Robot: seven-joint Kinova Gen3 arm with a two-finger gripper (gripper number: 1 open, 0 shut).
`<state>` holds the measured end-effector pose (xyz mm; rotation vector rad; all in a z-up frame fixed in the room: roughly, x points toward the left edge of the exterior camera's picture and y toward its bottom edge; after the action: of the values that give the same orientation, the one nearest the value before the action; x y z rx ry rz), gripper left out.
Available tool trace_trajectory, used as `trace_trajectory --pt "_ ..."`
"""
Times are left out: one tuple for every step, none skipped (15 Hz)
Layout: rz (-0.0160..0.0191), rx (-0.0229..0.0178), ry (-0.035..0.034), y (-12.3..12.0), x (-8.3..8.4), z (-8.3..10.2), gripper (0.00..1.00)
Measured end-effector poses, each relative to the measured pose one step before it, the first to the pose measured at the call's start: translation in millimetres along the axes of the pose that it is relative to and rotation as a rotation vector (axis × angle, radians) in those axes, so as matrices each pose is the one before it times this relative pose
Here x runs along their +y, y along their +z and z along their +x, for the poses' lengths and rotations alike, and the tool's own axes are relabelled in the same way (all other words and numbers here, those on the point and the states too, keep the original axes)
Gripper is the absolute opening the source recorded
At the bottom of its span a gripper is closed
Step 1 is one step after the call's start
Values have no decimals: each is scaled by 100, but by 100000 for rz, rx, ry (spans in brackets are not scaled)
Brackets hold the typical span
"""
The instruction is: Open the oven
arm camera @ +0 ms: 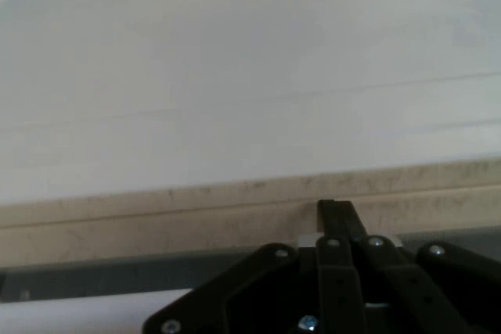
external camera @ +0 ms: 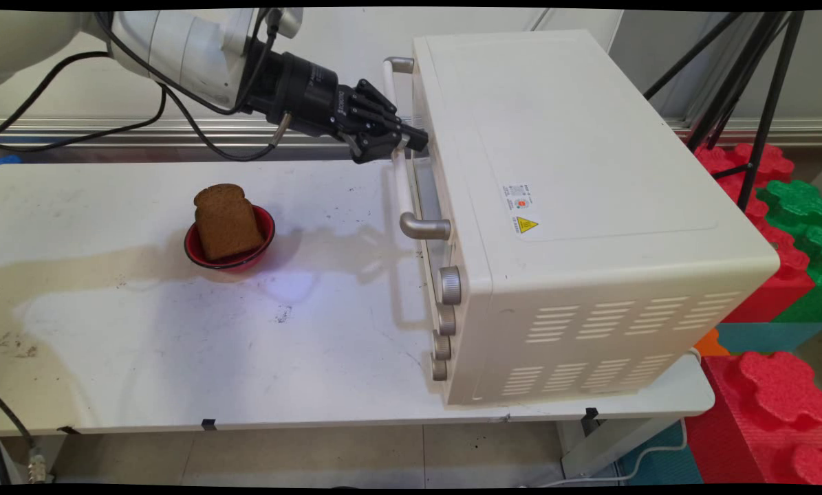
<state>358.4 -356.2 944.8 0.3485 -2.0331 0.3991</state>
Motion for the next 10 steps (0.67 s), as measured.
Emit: trace_trajectory --pt "-7 -301 101 14 21 -91 0" --pt "7 -267 102 14 13 -85 0" --pt "-86 -352 218 22 23 -101 0" --pt "16 -315 124 -35 45 -104 0" --pt "-41 -322 164 -38 39 -111 0" --pt "-137 -310 298 -48 18 -117 0" --pt "-73 -256 271 -103 30 -112 0" --pt "-37 -158 164 -97 7 -96 0" --pt "-112 -251 336 -174 -1 -164 0" --pt "2 -202 293 -189 -19 -153 0"
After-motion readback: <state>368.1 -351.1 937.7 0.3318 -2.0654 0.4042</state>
